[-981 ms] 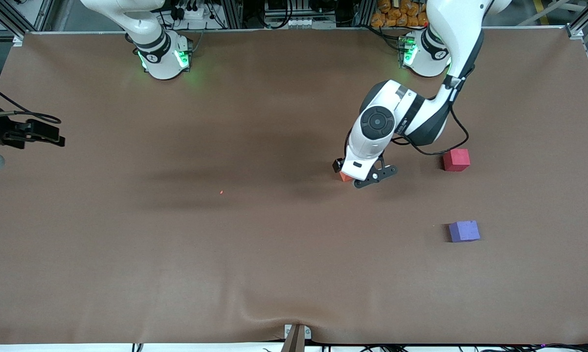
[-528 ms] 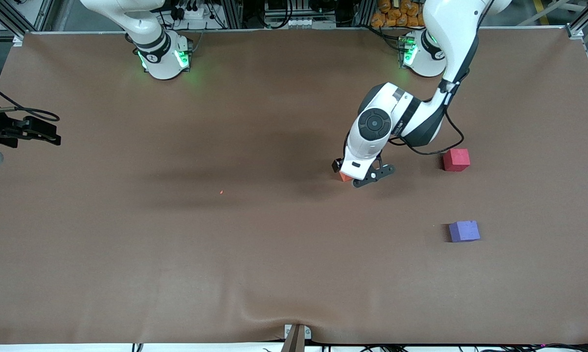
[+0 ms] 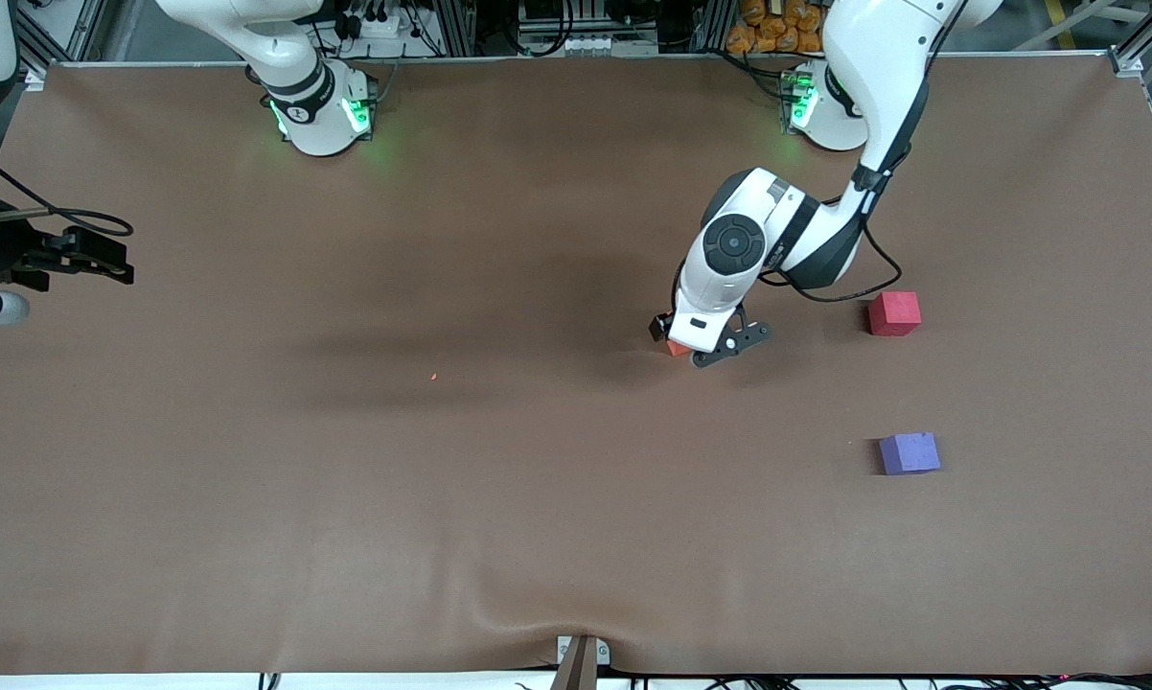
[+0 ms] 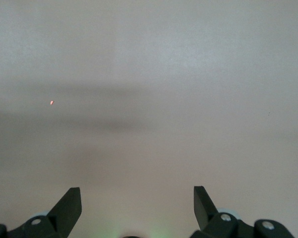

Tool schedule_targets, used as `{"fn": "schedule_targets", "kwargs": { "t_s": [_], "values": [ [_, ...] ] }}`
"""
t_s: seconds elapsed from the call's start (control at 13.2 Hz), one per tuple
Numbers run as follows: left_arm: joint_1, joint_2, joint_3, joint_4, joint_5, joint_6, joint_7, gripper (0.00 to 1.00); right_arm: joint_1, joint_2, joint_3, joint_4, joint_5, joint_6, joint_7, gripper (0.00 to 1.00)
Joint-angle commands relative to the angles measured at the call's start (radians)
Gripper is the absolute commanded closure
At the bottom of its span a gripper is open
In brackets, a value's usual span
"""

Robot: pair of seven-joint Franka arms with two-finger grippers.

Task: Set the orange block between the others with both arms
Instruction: 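Lower the left gripper onto the orange cube and close on it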

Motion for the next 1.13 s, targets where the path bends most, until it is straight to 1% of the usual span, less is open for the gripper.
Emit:
{"fn": "schedule_targets", "kwargs": {
  "t_s": [0.0, 0.23, 0.45, 0.6, 0.75, 0.83, 0.91, 0.98, 1.06],
  "values": [
    [-0.008, 0.000, -0.001, -0.043, -0.005, 0.070, -0.026, 0.00, 0.009, -0.005, -0.003, 0.003, -0.015, -0.002, -0.005, 0.00],
    [-0.011, 0.020, 0.001, -0.048, -0.005, 0.105, -0.026, 0.00, 0.004, -0.005, -0.003, 0.003, -0.015, -0.003, -0.007, 0.00],
    [-0.011, 0.024, 0.001, -0.048, -0.002, 0.107, -0.026, 0.00, -0.003, -0.005, -0.005, 0.003, -0.013, 0.000, -0.008, 0.00],
    [-0.011, 0.036, 0.001, -0.045, 0.004, 0.108, -0.026, 0.32, -0.003, -0.004, -0.005, 0.003, -0.013, 0.003, -0.008, 0.00],
    [-0.013, 0.043, 0.001, -0.044, 0.004, 0.110, -0.024, 0.61, -0.003, -0.004, -0.005, 0.003, -0.013, 0.003, -0.008, 0.00],
    [-0.013, 0.042, 0.001, -0.039, 0.004, 0.110, -0.024, 0.80, -0.002, -0.004, -0.005, 0.003, -0.013, 0.003, -0.008, 0.00],
    [-0.011, 0.040, 0.001, -0.036, 0.004, 0.110, -0.024, 0.93, -0.002, -0.004, -0.005, 0.003, -0.013, 0.003, -0.008, 0.00],
    [-0.008, 0.034, 0.001, -0.034, 0.004, 0.109, -0.021, 1.00, 0.003, -0.004, -0.005, 0.003, -0.013, 0.003, -0.007, 0.00],
    [0.001, 0.024, 0.001, -0.030, 0.004, 0.108, -0.014, 1.00, 0.003, -0.004, -0.005, 0.005, -0.015, 0.004, -0.007, 0.00]
  ]
}}
